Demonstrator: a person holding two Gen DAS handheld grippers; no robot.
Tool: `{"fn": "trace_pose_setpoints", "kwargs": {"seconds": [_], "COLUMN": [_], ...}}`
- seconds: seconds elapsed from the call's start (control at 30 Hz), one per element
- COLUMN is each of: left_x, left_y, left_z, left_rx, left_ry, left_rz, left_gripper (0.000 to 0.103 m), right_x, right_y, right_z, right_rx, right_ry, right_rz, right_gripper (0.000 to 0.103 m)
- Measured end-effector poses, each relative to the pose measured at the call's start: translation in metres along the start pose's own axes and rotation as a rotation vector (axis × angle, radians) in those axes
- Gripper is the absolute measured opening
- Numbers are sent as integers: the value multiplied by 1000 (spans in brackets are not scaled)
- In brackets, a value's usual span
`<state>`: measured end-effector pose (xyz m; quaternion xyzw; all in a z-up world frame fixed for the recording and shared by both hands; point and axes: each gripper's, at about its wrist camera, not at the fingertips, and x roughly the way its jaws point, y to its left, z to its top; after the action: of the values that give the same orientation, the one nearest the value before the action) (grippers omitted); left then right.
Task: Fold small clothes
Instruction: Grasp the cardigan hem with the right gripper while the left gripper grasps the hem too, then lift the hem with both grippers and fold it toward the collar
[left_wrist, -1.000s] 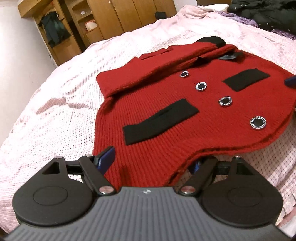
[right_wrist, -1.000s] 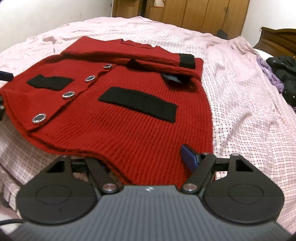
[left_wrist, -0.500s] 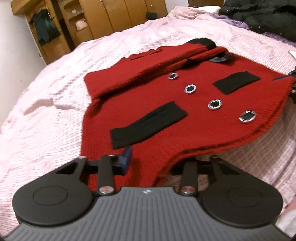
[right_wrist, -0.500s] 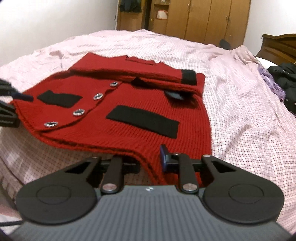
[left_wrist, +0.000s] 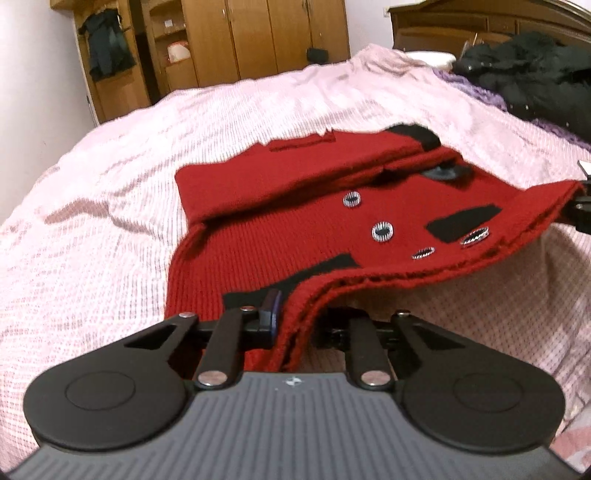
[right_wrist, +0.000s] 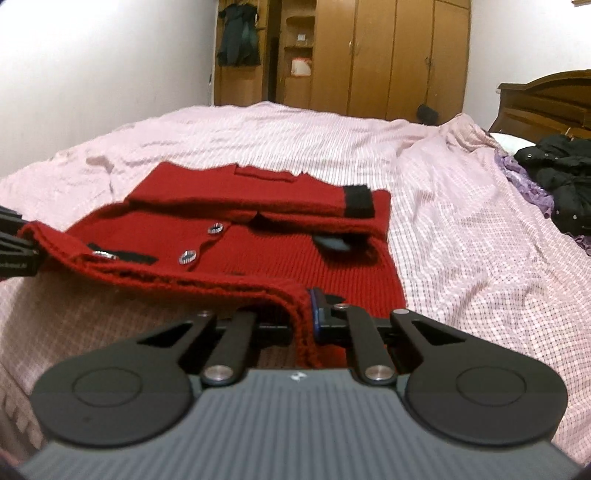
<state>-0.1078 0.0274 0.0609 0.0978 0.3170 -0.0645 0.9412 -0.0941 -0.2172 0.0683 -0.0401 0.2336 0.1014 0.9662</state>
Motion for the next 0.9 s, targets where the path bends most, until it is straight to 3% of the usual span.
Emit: {"fn": "trace_pose_setpoints", "kwargs": {"seconds": [0.43,0.9], "left_x": [27,103], "left_y": [7,21], "left_z": [52,124], "left_rx": [7,57], "left_ry": [-170,-240], "left_rz": [68,206], "left_gripper": [14,11], "right_x": [44,127], "right_y": [-19,-12], "right_z": [42,95], "right_rx": [112,-24], "right_ry": [-86,-156], "right_rz": [1,-107], "right_gripper": [10,10]}}
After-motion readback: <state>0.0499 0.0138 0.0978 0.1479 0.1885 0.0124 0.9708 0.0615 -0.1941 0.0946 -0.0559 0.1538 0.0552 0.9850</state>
